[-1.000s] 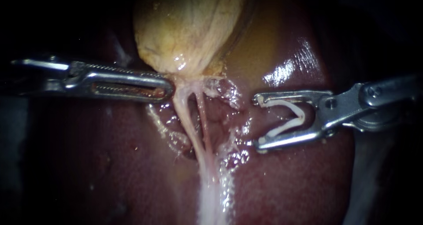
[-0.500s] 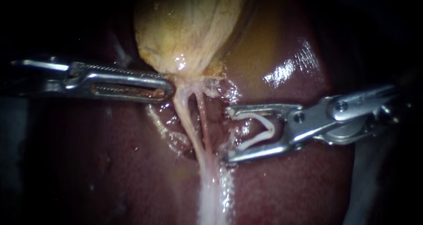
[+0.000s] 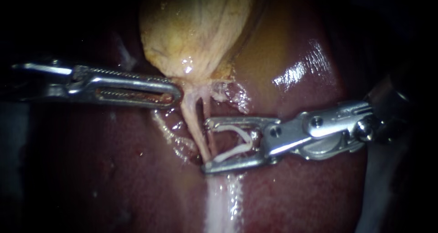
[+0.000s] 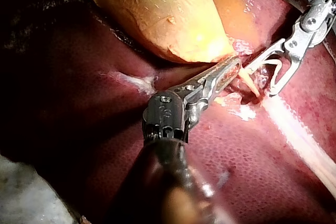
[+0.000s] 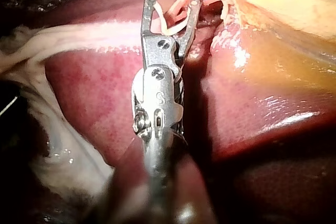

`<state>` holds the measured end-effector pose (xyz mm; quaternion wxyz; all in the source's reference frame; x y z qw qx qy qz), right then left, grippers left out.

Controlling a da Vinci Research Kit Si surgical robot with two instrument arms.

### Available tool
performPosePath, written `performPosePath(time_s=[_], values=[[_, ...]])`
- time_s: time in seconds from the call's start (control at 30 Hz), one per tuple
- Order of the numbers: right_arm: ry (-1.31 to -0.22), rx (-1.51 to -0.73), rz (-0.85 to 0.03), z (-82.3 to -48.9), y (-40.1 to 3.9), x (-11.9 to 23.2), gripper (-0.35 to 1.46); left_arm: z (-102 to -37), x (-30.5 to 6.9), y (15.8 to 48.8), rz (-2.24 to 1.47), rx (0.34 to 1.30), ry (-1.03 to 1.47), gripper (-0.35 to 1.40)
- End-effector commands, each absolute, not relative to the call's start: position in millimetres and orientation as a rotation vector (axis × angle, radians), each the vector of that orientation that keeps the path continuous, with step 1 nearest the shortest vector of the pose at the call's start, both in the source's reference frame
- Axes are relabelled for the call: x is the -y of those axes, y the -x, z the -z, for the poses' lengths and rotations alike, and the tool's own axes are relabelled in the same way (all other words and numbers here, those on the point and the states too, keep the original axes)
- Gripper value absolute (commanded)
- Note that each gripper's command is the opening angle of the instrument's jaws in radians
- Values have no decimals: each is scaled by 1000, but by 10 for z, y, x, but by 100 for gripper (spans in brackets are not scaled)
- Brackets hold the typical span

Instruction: Clipping first clip left tube

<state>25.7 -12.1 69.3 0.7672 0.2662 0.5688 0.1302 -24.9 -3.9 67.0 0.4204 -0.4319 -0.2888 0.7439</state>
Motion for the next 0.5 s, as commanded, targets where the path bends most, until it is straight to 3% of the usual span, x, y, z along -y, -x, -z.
performPosePath(time_s=[0.03, 0.5], values=[[-582, -1235, -285, -695, -259, 123, 50, -669, 39, 249, -1864, 723, 1082, -35], [-637, -1221, -272, -718, -287, 151, 50, -669, 39, 250, -1864, 722, 1082, -35]])
